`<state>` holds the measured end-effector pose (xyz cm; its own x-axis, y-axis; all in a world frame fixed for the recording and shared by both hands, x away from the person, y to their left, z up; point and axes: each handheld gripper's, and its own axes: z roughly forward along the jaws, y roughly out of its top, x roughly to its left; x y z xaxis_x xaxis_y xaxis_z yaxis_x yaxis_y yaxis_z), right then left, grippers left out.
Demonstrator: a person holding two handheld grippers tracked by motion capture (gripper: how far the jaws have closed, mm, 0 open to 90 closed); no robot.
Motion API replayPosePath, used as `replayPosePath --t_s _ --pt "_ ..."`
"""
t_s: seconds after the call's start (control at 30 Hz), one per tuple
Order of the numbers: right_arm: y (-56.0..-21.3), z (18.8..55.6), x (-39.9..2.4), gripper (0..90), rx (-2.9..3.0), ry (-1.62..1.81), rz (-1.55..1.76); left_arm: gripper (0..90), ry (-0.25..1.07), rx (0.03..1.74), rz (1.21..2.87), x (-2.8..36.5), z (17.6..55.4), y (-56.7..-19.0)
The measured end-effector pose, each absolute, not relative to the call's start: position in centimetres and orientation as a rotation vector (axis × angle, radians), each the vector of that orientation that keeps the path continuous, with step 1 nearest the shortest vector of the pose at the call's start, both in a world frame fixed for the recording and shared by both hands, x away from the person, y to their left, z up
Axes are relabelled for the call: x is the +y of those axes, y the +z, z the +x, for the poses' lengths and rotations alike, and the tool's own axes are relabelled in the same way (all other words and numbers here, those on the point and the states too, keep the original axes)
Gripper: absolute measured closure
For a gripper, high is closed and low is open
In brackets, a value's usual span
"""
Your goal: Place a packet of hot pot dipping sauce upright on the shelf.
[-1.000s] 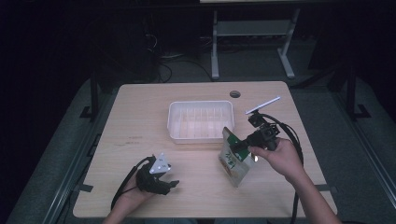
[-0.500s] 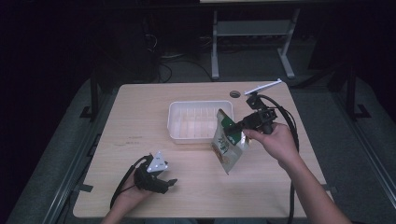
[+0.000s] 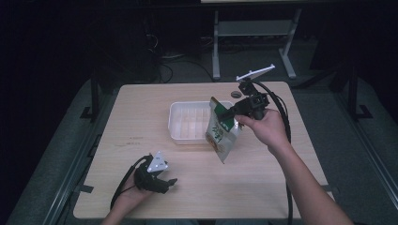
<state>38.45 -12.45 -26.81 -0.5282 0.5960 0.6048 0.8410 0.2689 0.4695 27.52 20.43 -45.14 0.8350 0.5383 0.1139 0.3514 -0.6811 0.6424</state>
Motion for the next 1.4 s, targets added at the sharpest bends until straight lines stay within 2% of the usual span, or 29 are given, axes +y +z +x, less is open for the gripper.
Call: replayPosePath --t_s 0.7,1.4 --pt "-25.4 43.1 -8.0 89.3 -2.25 -1.088 -1.465 27.0 0.409 0.645 2.382 20.4 27.4 -45.0" --pt "-26.6 47.5 -5.0 89.3 -2.203 -1.156 -1.571 27.0 0.416 0.674 2.369 21.1 27.6 -45.0"
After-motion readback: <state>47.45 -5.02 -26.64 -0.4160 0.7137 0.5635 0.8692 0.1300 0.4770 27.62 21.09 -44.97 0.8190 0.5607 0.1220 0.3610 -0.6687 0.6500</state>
